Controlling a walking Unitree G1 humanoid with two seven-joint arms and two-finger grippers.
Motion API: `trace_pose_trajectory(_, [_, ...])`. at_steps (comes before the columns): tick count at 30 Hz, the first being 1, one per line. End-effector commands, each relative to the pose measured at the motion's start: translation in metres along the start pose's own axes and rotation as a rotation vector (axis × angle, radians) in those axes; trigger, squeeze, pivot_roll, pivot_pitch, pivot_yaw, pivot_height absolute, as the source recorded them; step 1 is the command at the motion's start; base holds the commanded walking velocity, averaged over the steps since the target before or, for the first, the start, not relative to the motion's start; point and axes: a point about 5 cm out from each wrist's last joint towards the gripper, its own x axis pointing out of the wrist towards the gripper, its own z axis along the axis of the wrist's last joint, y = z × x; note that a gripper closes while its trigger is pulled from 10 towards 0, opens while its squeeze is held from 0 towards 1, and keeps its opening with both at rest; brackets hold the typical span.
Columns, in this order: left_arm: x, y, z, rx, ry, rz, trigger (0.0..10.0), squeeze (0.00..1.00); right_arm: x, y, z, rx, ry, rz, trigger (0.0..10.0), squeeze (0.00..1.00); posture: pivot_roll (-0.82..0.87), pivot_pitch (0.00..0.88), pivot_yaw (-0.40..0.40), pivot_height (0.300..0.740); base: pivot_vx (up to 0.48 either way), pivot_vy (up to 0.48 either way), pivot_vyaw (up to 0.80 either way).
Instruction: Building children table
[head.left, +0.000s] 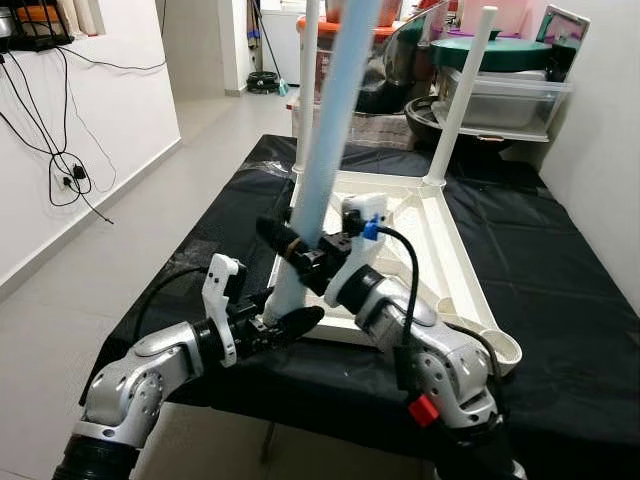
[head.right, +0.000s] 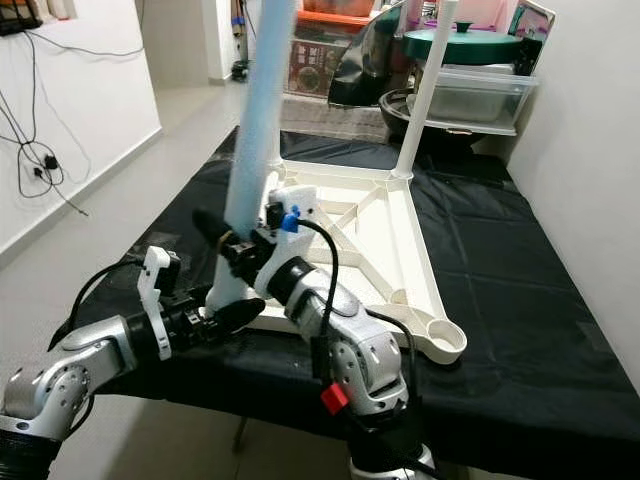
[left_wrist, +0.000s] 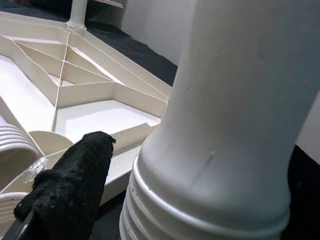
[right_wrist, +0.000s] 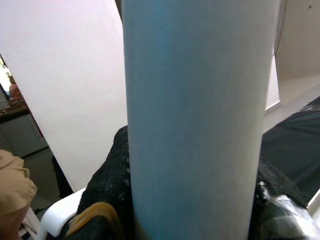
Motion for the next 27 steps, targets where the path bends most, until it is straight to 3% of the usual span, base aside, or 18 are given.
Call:
trace_pose_trajectory(1, [0.002, -0.004, -0.01, 0.019, 0.043, -0.028, 2.2, 0.0, -0.001, 0.003, 0.0, 0.001, 0.006, 0.012, 0.0, 0.0, 0.03, 0.0, -0.044, 0.74, 0.0, 0.0, 0.0])
trace_pose_trajectory(2, [0.002, -0.004, -0.01, 0.019, 0.043, -0.028, 2.2, 0.0, -0.001, 0.003, 0.0, 0.001, 0.006, 0.012, 0.0, 0.0, 0.03, 0.0, -0.044, 0.74, 0.0, 0.0, 0.0])
trace_pose_trajectory(3, [0.002, -0.005, -0.011, 0.022, 0.047, -0.039, 0.0, 0.0, -0.001, 0.003, 0.0, 0.001, 0.009, 0.011, 0.0, 0.0, 0.03, 0.0, -0.044, 0.74, 0.0, 0.0, 0.0])
trace_pose_trajectory(15, [0.001, -0.004, -0.024, 0.12, 0.153, -0.048, 0.0, 0.0, 0.001, 0.003, 0.0, 0.007, 0.015, 0.011, 0.0, 0.0, 0.03, 0.0, -0.049, 0.74, 0.0, 0.0, 0.0])
trace_pose_trajectory(16, [0.001, -0.002, -0.026, 0.14, 0.17, -0.035, 10.0, 0.0, 0.001, 0.002, 0.0, 0.008, 0.016, 0.01, 0.0, 0.0, 0.03, 0.0, -0.051, 0.74, 0.0, 0.0, 0.0])
trace_pose_trajectory(19, [0.002, 0.0, -0.027, 0.169, 0.191, -0.018, 10.0, 0.0, 0.002, 0.001, -0.001, 0.009, 0.031, 0.004, 0.0, 0.0, 0.04, 0.0, -0.053, 0.74, 0.0, 0.0, 0.0])
trace_pose_trajectory(20, [0.001, 0.001, -0.028, 0.194, 0.205, -0.012, 10.0, 0.0, 0.002, 0.0, -0.002, 0.014, 0.04, -0.006, 10.0, 0.0, 0.04, 0.0, -0.055, 0.74, 0.0, 0.0, 0.0])
trace_pose_trajectory(24, [-0.001, 0.002, -0.028, 0.254, 0.232, -0.006, 10.0, 0.0, 0.002, -0.002, -0.003, 0.03, 0.053, -0.013, 10.0, 0.0, 0.04, 0.0, -0.059, 0.74, 0.0, 0.0, 0.0])
trace_pose_trajectory(25, [-0.002, 0.002, -0.029, 0.278, 0.244, -0.01, 10.0, 0.0, 0.002, -0.003, -0.004, 0.043, 0.058, -0.017, 10.0, 1.0, 0.04, 0.0, -0.061, 0.74, 0.0, 0.0, 0.0])
trace_pose_trajectory(27, [-0.003, 0.001, -0.029, 0.309, 0.259, -0.016, 10.0, 0.0, 0.002, -0.005, -0.005, 0.05, 0.072, -0.025, 10.0, 1.0, 0.04, 0.0, -0.064, 0.74, 0.0, 0.0, 0.0])
